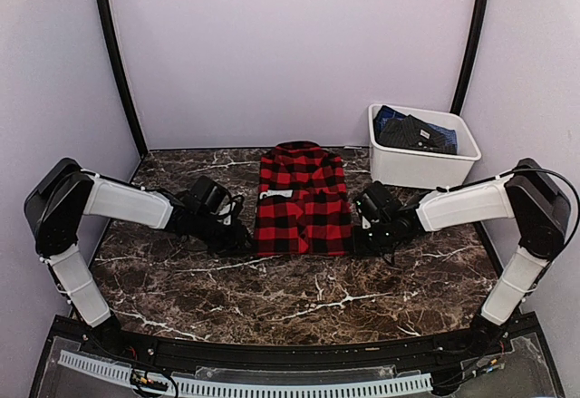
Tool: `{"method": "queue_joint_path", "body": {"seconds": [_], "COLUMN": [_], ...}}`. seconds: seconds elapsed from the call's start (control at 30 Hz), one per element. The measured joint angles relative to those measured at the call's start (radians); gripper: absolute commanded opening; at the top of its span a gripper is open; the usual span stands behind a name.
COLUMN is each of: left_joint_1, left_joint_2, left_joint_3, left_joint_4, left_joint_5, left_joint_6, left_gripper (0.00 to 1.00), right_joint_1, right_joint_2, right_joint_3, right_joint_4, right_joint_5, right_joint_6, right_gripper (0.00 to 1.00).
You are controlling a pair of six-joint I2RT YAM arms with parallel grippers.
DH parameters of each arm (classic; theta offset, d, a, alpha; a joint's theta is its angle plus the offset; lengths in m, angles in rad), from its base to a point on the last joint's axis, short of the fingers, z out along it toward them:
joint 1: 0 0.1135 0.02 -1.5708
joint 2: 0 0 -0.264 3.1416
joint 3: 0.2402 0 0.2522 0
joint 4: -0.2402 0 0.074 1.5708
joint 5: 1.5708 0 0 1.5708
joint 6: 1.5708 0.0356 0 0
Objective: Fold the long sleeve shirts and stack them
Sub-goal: Pick up the 2/3-rectangle-folded shirt from the center of the board.
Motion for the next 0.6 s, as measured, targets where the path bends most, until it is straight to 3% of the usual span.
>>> {"method": "queue_joint_path", "body": {"seconds": [0.23, 0.37, 0.5, 0.6], "left_joint_1": [-0.008, -0.012, -0.013, -0.013], "left_joint_2": [0.035, 0.052, 0.071, 0.080], "left_joint_3": [0.005, 0.016, 0.026, 0.030], "left_joint_4": [0.013, 0.031, 0.048, 0.055], "left_joint_5": [-0.012, -0.012, -0.012, -0.010], "left_joint_6": [0.001, -0.001, -0.008, -0.016], "left_gripper": [0.33, 0.27, 0.19, 0.10], "right_joint_1": [-0.004, -0.006, -0.006, -0.006], "right_joint_2": [0.000, 0.000, 0.001, 0.006], "right_joint_3": [-0.009, -0.018, -0.026, -0.031], "right_joint_4": [0.013, 0.030, 0.052, 0.075], "right_joint_5": [-0.020, -0.036, -0.045, -0.050], "right_joint_6": [0.000, 0.002, 0.007, 0.011], "right_gripper": [0.30, 0.29, 0.23, 0.10]}}
